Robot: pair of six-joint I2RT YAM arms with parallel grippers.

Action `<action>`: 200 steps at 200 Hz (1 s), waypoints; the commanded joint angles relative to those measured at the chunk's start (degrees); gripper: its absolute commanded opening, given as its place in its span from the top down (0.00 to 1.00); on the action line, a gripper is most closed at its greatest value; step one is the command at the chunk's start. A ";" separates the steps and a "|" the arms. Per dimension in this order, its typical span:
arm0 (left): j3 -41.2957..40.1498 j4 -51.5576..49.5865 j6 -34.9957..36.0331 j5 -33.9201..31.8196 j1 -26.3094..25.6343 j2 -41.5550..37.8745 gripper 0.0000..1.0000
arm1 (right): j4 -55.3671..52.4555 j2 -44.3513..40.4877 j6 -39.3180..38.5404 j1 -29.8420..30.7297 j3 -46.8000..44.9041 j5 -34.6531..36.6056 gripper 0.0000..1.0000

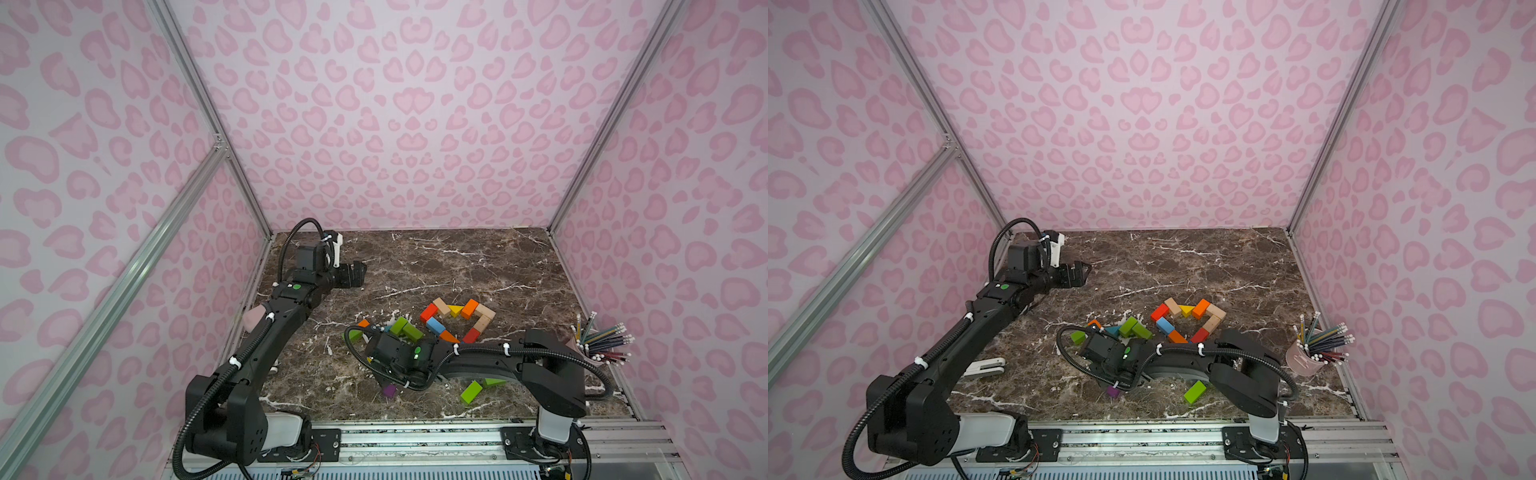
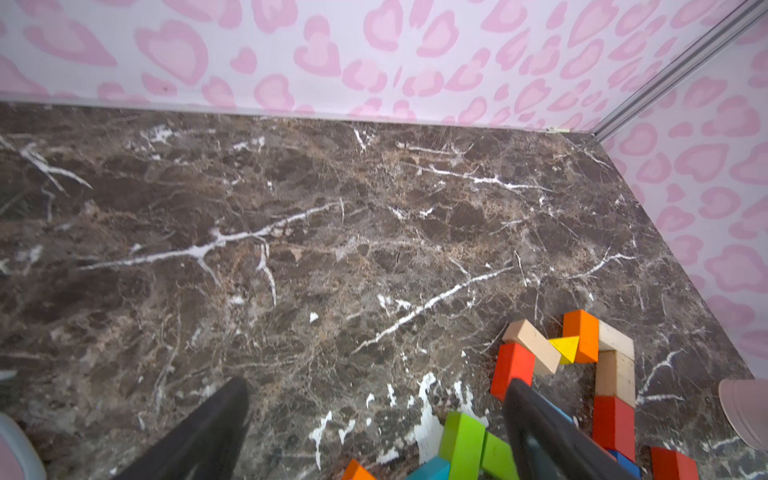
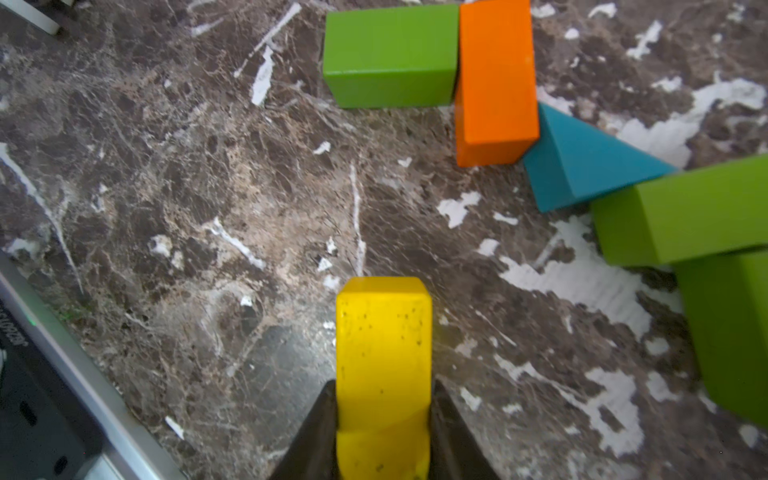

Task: Assemble a heart with building blocks
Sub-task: Assemble the building block at the center of the board.

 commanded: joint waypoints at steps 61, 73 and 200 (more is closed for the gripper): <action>-1.89 8.99 3.02 5.55 2.01 -1.84 0.02 | -6.91 11.60 0.33 -0.41 15.06 1.88 0.70; -2.26 9.47 3.21 5.21 2.11 -2.86 0.02 | -7.58 12.88 0.47 -0.70 16.40 1.51 0.70; -4.22 10.82 4.34 5.79 2.12 -7.23 0.02 | -11.70 19.66 -0.22 -2.04 24.64 1.27 0.69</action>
